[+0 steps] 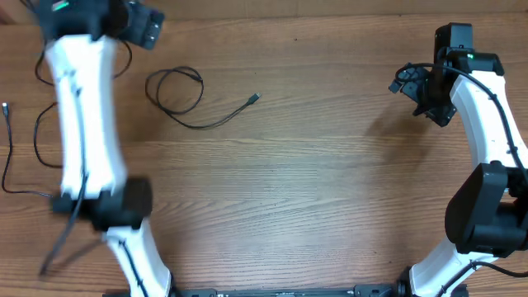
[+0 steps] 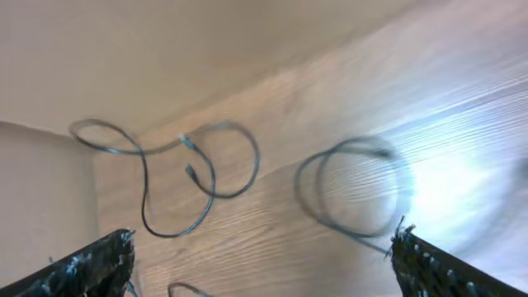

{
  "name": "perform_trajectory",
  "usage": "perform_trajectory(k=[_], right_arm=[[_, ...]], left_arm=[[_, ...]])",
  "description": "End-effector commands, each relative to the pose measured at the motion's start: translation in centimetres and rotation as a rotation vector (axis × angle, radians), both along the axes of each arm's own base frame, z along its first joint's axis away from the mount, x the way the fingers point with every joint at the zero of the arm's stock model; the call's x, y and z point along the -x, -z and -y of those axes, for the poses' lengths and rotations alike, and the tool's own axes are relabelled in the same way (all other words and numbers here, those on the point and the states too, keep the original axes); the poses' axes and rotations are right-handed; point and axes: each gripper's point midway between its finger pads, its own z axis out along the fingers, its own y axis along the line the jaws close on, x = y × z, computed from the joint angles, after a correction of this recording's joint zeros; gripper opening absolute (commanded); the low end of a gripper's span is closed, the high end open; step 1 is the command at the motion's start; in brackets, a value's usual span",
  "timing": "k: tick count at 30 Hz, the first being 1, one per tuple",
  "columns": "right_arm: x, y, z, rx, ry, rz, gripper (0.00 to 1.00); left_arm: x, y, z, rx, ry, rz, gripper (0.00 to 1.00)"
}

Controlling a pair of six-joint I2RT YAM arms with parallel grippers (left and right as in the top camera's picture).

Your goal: Untangle cables

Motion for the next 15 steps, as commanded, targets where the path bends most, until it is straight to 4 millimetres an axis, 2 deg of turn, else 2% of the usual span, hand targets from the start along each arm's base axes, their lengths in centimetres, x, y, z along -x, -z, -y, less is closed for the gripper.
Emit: perform_trajectory(k=[1, 3, 6, 7, 8, 15], right_arm=[[-0.2, -0.7, 0.1, 0.013, -0.001, 0.018, 1.00], [-0.2, -0.7, 0.1, 0.013, -0.001, 0.018, 1.00], [-0.2, -0.7, 0.1, 0.013, -0.001, 0.018, 1.00], [-0.2, -0.7, 0.1, 0.013, -0.001, 0.018, 1.00], [-0.2, -0.7, 0.1, 0.013, -0.001, 0.018, 1.00], [-0.2, -0.7, 0.1, 0.013, -0.001, 0.018, 1.00]], left_arm=[[7.2, -8.4, 1.9, 0.243, 0.023, 0.160, 0.99], [10.3, -10.4, 1.6, 0.291, -0.022, 0.191, 1.00], [14.3, -12.2, 1.6, 0.306, -0.044, 0.219, 1.00], [16.6, -12.9, 1.9, 0.306, -0.042, 0.227, 1.00], [18.0, -13.3, 2.1, 0.307, -0.040, 0.232, 1.00], [25.7, -16.2, 2.9, 0.302, -0.030, 0.343, 1.00]])
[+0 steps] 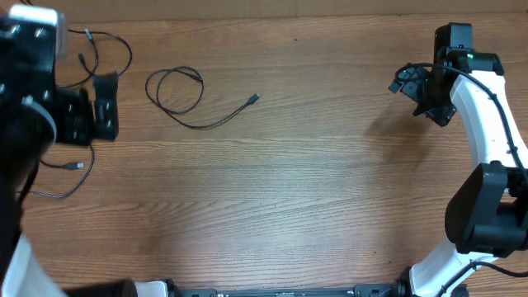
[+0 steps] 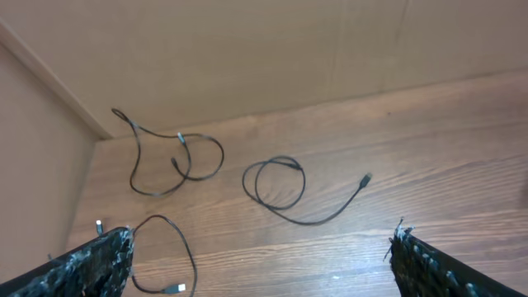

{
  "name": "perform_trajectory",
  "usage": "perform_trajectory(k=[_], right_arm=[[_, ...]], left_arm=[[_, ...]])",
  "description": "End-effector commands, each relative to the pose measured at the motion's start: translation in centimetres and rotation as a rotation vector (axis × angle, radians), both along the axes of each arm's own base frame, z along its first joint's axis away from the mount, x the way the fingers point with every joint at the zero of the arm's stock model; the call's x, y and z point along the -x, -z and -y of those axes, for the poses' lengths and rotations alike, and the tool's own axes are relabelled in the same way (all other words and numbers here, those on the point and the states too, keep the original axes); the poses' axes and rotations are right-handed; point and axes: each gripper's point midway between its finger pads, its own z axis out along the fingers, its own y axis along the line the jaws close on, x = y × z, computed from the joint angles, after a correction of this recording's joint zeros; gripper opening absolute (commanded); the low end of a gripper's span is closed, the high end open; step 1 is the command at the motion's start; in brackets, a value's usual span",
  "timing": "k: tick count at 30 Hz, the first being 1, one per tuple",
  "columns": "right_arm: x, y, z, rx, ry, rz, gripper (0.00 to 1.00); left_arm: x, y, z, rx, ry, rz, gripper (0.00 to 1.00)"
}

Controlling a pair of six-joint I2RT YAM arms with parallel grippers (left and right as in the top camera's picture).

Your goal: Untangle cables

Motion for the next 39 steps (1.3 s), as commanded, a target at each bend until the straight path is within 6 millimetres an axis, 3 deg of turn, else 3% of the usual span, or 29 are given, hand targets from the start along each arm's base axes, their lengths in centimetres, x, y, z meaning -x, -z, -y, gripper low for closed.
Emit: perform_trajectory(k=[1, 5, 9, 13, 17, 22, 26, 30, 35, 39], right_arm=[[-0.1, -0.7, 0.2, 0.012, 0.000, 0.017, 1.00], [-0.1, -0.7, 0.2, 0.012, 0.000, 0.017, 1.00], [-0.1, -0.7, 0.2, 0.012, 0.000, 0.017, 1.00], [-0.1, -0.7, 0.2, 0.012, 0.000, 0.017, 1.00], [-0.1, -0.7, 0.2, 0.012, 0.000, 0.017, 1.00], [-0.1, -0.7, 0.2, 0.012, 0.000, 0.017, 1.00], [-0.1, -0.7, 0.2, 0.012, 0.000, 0.017, 1.00], [-0.1, -0.7, 0.2, 0.012, 0.000, 0.017, 1.00], [-0.1, -0.7, 0.2, 0.012, 0.000, 0.017, 1.00], [-0.1, -0.7, 0.2, 0.012, 0.000, 0.017, 1.00]], left_arm=[[6.7, -2.7, 1.1, 0.018, 0.004, 0.129, 1.00], [12.0, -2.3, 1.7, 0.016, 0.002, 0.176, 1.00], [15.8, 1.6, 2.2, 0.033, -0.005, 0.126, 0.99], [17.2, 5.2, 2.4, 0.078, -0.023, 0.135, 1.00], [17.1, 8.6, 2.4, 0.152, -0.058, 0.203, 1.00], [15.0, 13.8, 2.2, 0.376, -0.161, 0.214, 0.99], [12.6, 18.4, 2.2, 0.654, -0.305, 0.104, 0.99], [12.3, 23.8, 1.8, 0.655, -0.388, -0.065, 1.00], [12.0, 26.5, 1.0, 0.619, -0.444, -0.119, 1.00], [11.2, 26.5, 1.8, 0.583, -0.344, -0.067, 1.00]])
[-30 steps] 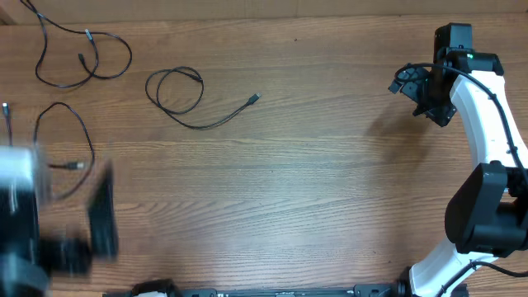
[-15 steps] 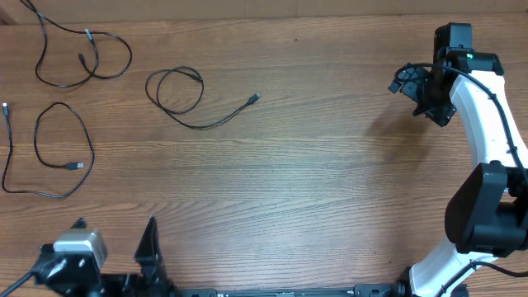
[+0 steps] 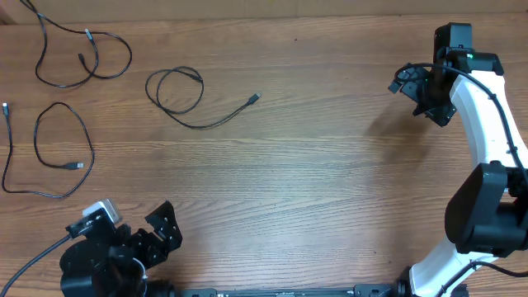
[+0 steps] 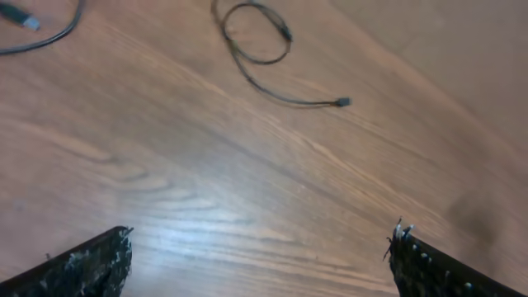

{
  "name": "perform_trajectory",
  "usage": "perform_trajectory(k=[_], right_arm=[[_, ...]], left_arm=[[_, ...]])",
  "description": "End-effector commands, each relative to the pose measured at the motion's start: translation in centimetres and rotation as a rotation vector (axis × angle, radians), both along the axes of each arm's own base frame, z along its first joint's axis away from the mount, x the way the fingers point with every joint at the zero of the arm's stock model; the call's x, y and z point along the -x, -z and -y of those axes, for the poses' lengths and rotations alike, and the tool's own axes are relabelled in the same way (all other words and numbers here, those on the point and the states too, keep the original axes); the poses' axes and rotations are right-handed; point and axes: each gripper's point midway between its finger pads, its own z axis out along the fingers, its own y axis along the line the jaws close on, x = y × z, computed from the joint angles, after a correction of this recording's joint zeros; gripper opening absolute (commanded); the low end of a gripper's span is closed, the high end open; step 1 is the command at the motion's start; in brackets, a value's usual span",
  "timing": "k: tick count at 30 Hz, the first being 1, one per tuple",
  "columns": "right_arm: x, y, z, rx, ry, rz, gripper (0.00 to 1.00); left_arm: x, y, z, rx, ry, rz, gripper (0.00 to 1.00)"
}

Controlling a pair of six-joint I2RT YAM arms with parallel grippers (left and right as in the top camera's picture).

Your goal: Untangle cables

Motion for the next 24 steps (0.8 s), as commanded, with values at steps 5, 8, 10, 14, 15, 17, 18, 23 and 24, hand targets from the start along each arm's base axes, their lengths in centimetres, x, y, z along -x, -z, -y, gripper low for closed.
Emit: perform_trajectory(k=[5, 8, 10, 14, 15, 17, 18, 23, 24], right_arm=[[-0.1, -0.7, 0.2, 0.012, 0.001, 0.017, 1.00], [-0.1, -0.7, 0.2, 0.012, 0.001, 0.017, 1.00], [-0.1, -0.7, 0.2, 0.012, 0.001, 0.017, 1.00], [-0.1, -0.7, 0.2, 0.012, 0.001, 0.017, 1.00], [-0.1, -0.7, 0.2, 0.012, 0.001, 0.017, 1.00], [-0.1, -0.7, 0.2, 0.012, 0.001, 0.017, 1.00], [-0.1, -0.7, 0.2, 0.012, 0.001, 0.017, 1.00], [-0.1, -0.7, 0.2, 0.012, 0.001, 0.017, 1.00], [-0.1, -0.7, 0.2, 0.012, 0.001, 0.017, 1.00]], left_arm=[[-1.7, -0.5, 1.2, -0.160, 0.160, 0.249, 1.00], [-2.0, -0.1, 1.4, -0.210, 0.192, 0.327, 1.00], [-2.3, 0.4, 1.4, -0.262, 0.210, 0.369, 0.99], [-3.7, 0.7, 1.3, -0.391, 0.252, 0.454, 1.00], [-4.2, 1.0, 1.3, -0.414, 0.256, 0.473, 1.00], [-5.1, 1.4, 1.2, -0.430, 0.248, 0.497, 1.00], [-5.6, 1.6, 1.1, -0.435, 0.242, 0.513, 1.00], [-7.5, 3.2, 1.1, -0.450, 0.233, 0.578, 1.00], [-7.7, 3.4, 1.1, -0.452, 0.232, 0.584, 1.00]])
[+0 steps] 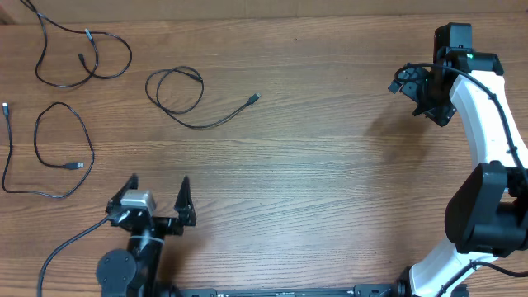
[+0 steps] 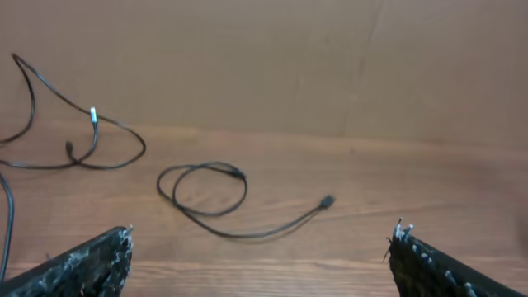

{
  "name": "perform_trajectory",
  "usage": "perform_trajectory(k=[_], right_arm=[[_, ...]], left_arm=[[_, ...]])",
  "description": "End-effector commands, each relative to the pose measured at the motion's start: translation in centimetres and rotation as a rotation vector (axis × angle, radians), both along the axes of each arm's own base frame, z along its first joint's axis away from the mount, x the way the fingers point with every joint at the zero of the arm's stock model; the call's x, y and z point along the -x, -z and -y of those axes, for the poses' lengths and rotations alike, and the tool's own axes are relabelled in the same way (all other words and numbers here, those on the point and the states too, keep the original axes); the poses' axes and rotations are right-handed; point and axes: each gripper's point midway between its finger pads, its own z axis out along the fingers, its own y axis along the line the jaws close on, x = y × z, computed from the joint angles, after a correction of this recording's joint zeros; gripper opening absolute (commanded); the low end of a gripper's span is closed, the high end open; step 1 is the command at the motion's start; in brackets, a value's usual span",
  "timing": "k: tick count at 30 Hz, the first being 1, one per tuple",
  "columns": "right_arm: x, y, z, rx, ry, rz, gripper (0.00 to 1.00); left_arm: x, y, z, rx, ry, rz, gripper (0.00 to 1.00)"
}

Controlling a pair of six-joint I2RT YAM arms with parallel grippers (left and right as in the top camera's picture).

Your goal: Untangle cables

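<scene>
Three thin black cables lie apart from one another on the wooden table: one at the far left corner [image 1: 82, 54] [image 2: 82, 144], a coiled one with a long tail [image 1: 186, 99] [image 2: 206, 194], and one by the left edge [image 1: 49, 153]. My left gripper [image 1: 158, 198] [image 2: 260, 247] sits low near the front edge, pointing toward the back. It is open and holds nothing, well short of every cable. My right gripper [image 1: 421, 95] hovers at the back right with its fingers spread, far from the cables.
A tan back wall [image 2: 330, 58] closes off the table's far side. The right arm's white links [image 1: 487, 132] run down the right edge. A grey lead [image 1: 62, 247] trails from the left arm's base at the front left.
My left gripper has shifted slightly right along the front edge and now points level toward the back instead of tilting down at the table. Cables and right arm are unchanged.
My left arm first stretched over the far left, covering cables there. Then it stood high over the left edge with its gripper open. Then it lay drawn back at the front left, and now it rests at the front. The three cables stayed apart and still.
</scene>
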Motion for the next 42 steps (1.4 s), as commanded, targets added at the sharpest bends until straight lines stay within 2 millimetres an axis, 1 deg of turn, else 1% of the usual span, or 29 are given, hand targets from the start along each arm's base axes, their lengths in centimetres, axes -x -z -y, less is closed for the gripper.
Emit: perform_trajectory(k=[1, 7, 9, 10, 15, 19, 22, 42], right_arm=[[-0.2, -0.7, 0.2, 0.012, 0.000, 0.018, 1.00], [-0.2, -0.7, 0.2, 0.012, 0.000, 0.018, 1.00], [-0.2, -0.7, 0.2, 0.012, 0.000, 0.018, 1.00], [-0.2, -0.7, 0.2, 0.012, 0.000, 0.018, 1.00], [-0.2, -0.7, 0.2, 0.012, 0.000, 0.018, 1.00], [-0.2, -0.7, 0.2, 0.012, 0.000, 0.018, 1.00], [-0.2, -0.7, 0.2, 0.012, 0.000, 0.018, 1.00], [-0.2, -0.7, 0.2, 0.012, 0.000, 0.018, 1.00]], left_arm=[[-0.7, 1.8, -0.1, -0.041, -0.004, 0.009, 1.00], [-1.8, 4.4, -1.0, -0.043, -0.054, 0.012, 1.00], [-2.0, 5.6, -1.2, -0.044, -0.066, 0.003, 1.00], [-2.0, 5.7, -1.3, -0.045, -0.071, -0.003, 0.99], [-2.0, 5.7, -1.4, -0.080, -0.074, 0.000, 0.99], [-2.0, 5.7, -1.0, -0.084, -0.060, 0.000, 0.99], [-2.0, 5.7, -0.7, -0.126, -0.049, 0.003, 1.00], [-2.0, 5.7, -0.6, -0.122, -0.044, 0.005, 1.00]])
